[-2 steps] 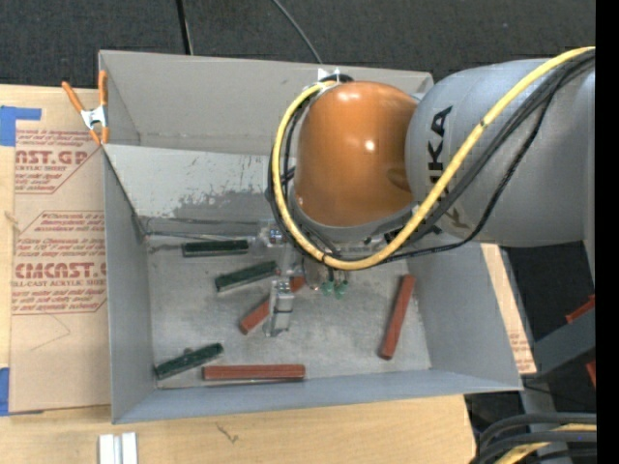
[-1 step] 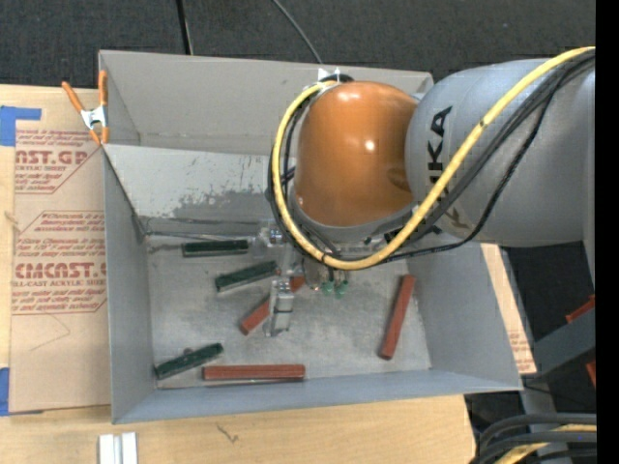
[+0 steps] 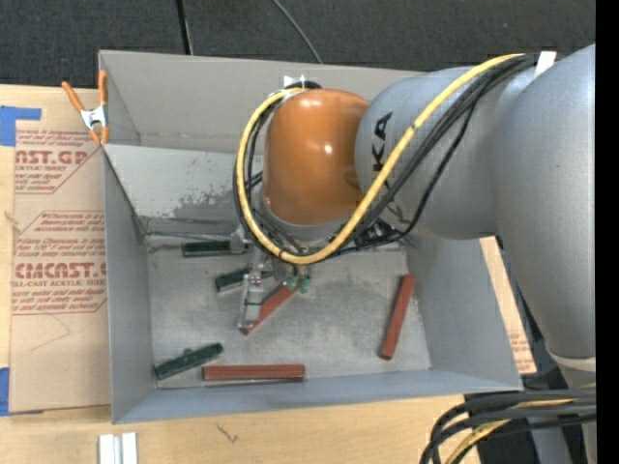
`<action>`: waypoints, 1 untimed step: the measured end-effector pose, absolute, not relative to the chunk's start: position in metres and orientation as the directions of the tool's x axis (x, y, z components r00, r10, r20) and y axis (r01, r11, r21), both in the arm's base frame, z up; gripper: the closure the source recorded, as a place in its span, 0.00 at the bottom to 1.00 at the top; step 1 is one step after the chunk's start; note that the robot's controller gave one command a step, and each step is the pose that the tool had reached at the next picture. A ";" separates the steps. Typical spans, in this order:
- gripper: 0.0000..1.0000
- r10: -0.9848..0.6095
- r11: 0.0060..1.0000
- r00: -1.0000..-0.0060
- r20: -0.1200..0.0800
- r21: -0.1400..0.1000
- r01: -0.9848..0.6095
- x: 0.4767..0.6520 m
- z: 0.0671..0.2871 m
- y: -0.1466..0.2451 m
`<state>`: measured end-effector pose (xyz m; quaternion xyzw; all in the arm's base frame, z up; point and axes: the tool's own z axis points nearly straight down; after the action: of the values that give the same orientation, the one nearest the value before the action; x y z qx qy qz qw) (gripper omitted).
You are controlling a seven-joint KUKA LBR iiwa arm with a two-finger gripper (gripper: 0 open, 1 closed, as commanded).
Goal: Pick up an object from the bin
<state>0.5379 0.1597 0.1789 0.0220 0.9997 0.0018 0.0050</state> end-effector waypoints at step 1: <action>0.00 -0.040 0.999 -0.999 -0.006 0.003 -0.040 0.579 0.121 0.118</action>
Offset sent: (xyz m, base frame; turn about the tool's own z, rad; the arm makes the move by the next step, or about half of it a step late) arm 0.0344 -0.0081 -0.1016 -0.3356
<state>0.5791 0.1184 0.1213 -0.0201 0.9998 0.0015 0.0028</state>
